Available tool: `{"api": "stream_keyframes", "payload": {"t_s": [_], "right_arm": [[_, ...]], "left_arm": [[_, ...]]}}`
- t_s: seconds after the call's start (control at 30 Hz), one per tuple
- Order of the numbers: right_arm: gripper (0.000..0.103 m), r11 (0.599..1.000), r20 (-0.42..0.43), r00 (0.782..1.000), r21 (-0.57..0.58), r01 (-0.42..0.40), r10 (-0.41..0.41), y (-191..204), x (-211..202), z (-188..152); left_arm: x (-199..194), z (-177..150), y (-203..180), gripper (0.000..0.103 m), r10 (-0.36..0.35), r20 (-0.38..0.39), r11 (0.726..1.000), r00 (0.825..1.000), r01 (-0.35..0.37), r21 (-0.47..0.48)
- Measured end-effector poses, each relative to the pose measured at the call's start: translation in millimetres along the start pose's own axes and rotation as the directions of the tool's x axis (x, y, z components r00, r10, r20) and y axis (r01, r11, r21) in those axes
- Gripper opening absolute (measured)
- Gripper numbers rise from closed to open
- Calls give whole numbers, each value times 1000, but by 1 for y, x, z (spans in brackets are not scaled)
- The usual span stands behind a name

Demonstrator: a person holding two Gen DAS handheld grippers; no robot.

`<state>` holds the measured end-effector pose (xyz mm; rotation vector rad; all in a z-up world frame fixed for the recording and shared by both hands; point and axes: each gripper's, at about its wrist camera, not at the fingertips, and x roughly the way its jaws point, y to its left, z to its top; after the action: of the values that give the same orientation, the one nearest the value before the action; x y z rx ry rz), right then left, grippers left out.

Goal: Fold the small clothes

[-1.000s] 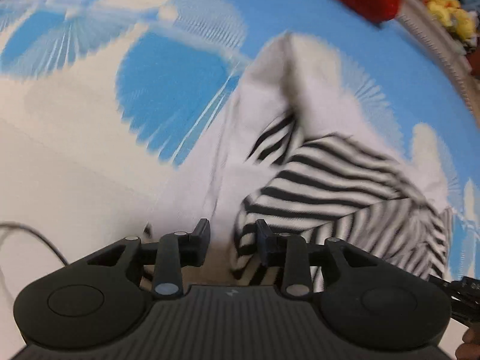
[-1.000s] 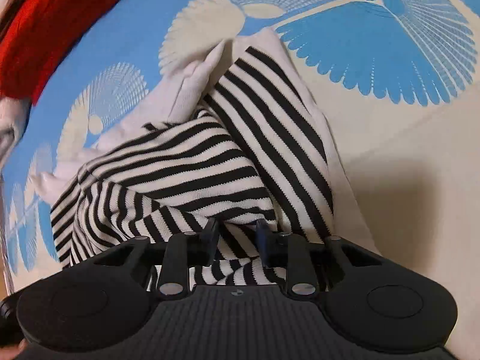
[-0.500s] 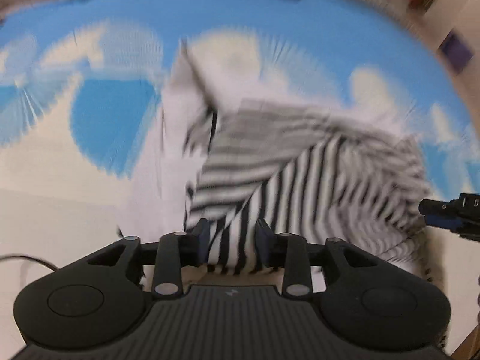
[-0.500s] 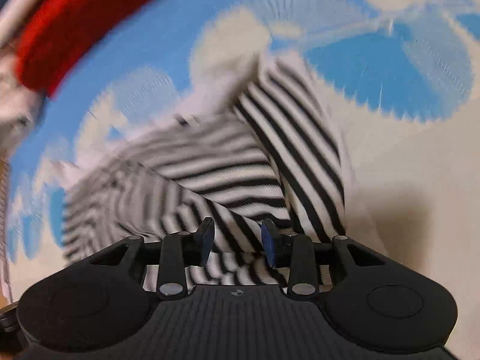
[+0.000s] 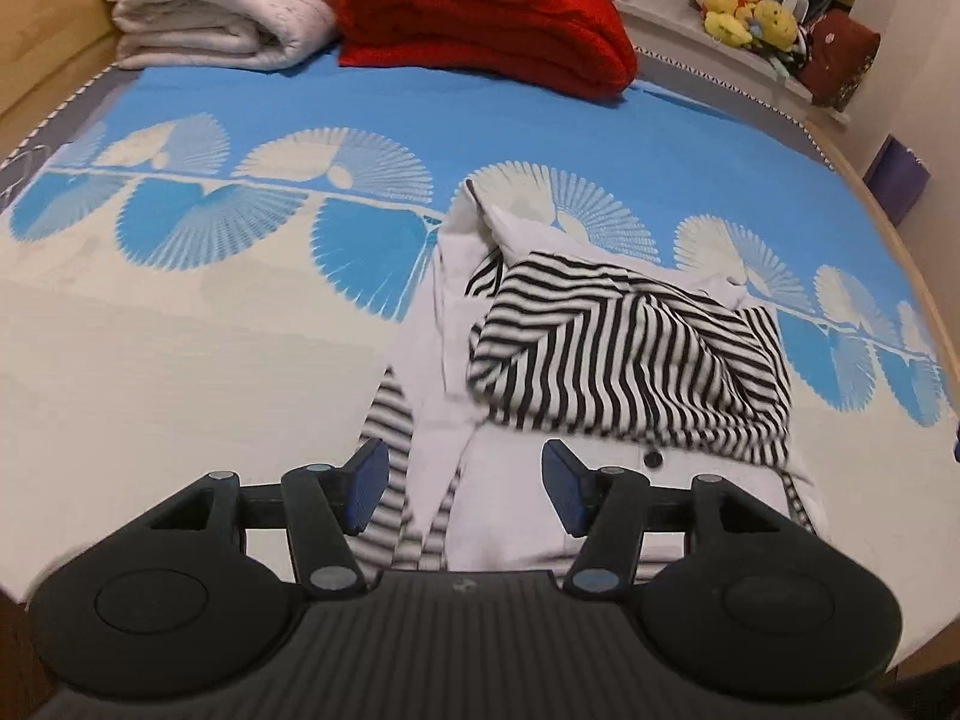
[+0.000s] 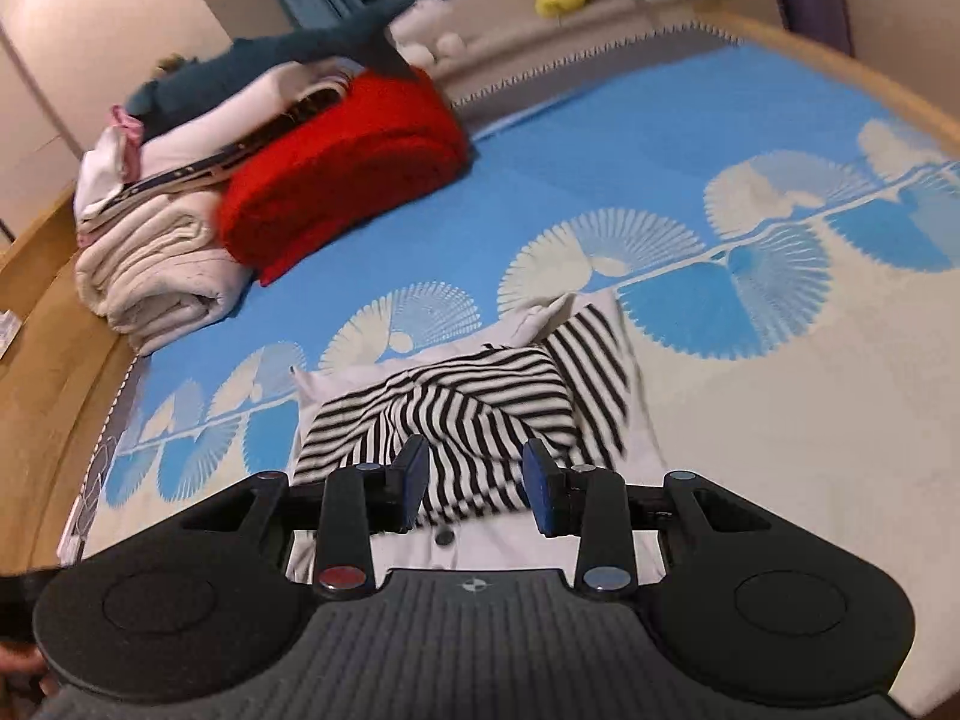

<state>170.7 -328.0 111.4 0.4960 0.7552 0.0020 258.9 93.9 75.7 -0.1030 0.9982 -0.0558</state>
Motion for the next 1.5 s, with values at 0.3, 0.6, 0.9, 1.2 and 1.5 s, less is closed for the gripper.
{"api": "stream_keyframes", "payload": {"t_s": [0.3,0.6,0.9,1.2,1.5], "right_arm": [[37,998,100,995,-48,30,-25,-26,-59,-90],[38,977,-95,974,-69,200,-206,-76,-3,-155],[50,979,-226,953,-66,194,-204,-84,32,-165],[56,964,-320,910,-43,263,-263,-95,50,-175],[58,952,-360,883,-59,301,-302,-94,62,-181]], "left_arm": [[-58,-68,21,67,-5,58,1000,998,6,-13],[24,-154,69,67,-60,-96,976,994,38,-215],[50,-154,69,73,-34,-134,971,990,1,-240],[74,-157,69,84,37,-205,964,978,-89,-250],[83,-162,67,84,61,-229,968,972,-113,-224]]}}
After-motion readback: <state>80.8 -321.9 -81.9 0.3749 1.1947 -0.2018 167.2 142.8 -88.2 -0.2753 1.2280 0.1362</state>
